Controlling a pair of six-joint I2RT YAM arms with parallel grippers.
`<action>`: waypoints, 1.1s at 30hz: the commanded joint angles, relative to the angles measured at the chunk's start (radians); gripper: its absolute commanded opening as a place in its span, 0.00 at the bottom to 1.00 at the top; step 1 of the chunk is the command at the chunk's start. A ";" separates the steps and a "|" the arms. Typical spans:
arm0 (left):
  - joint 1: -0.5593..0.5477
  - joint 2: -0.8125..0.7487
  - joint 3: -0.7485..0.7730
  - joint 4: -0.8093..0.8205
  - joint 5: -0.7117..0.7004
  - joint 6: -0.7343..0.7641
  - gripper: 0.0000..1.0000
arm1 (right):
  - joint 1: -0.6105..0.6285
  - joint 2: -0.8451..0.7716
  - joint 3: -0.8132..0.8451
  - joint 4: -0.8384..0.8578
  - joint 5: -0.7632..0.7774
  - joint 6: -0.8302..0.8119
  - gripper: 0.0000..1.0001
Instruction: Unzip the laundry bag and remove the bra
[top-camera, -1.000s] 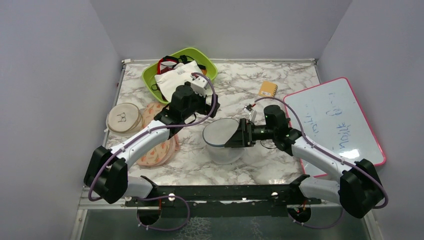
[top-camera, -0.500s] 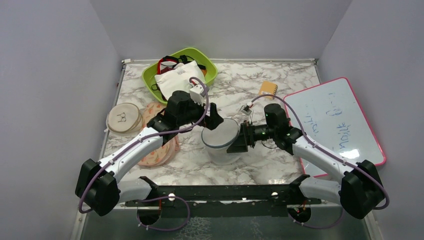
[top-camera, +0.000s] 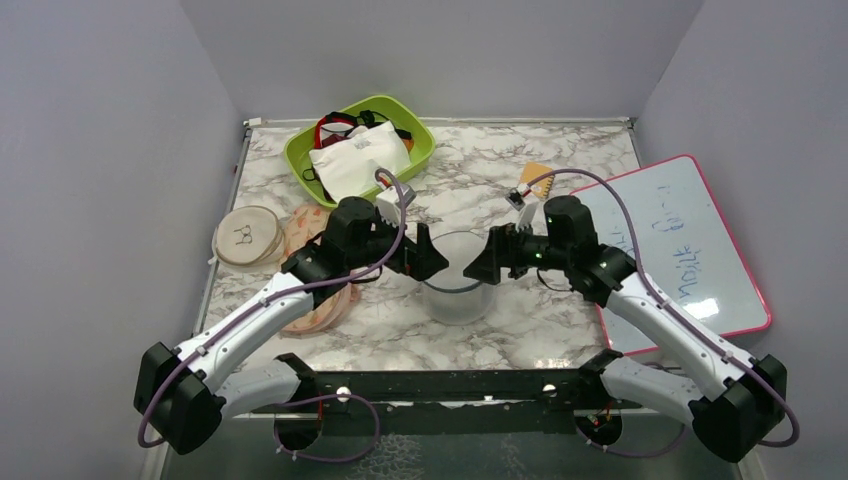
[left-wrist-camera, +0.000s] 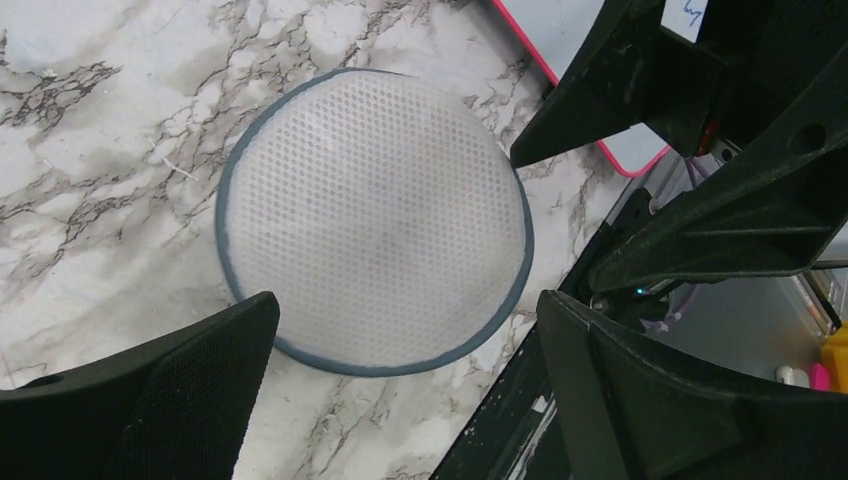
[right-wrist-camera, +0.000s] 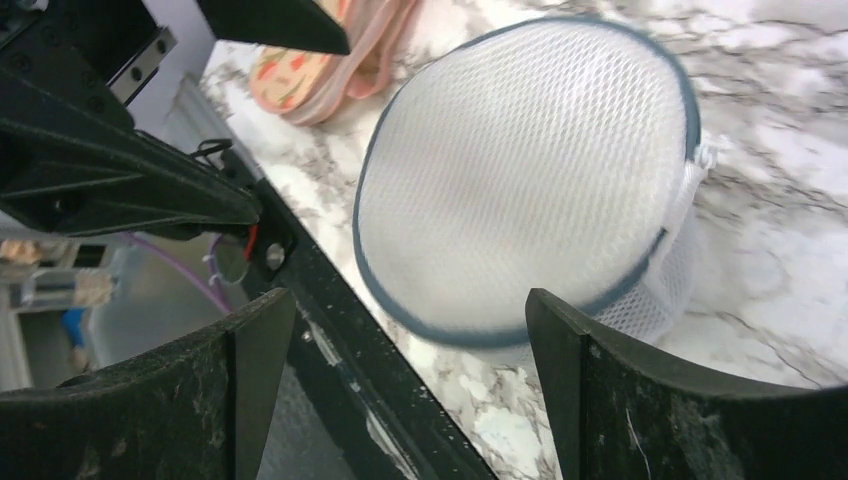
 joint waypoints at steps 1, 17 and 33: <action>-0.021 0.036 0.061 -0.017 0.018 -0.025 0.97 | 0.005 -0.069 0.044 -0.094 0.199 0.000 0.84; -0.337 0.315 0.369 -0.163 -0.490 -0.124 0.92 | 0.005 -0.292 0.460 -0.423 0.877 -0.078 0.84; -0.653 0.892 0.918 -0.513 -1.166 -0.204 0.69 | 0.005 -0.466 0.458 -0.433 0.923 -0.099 0.84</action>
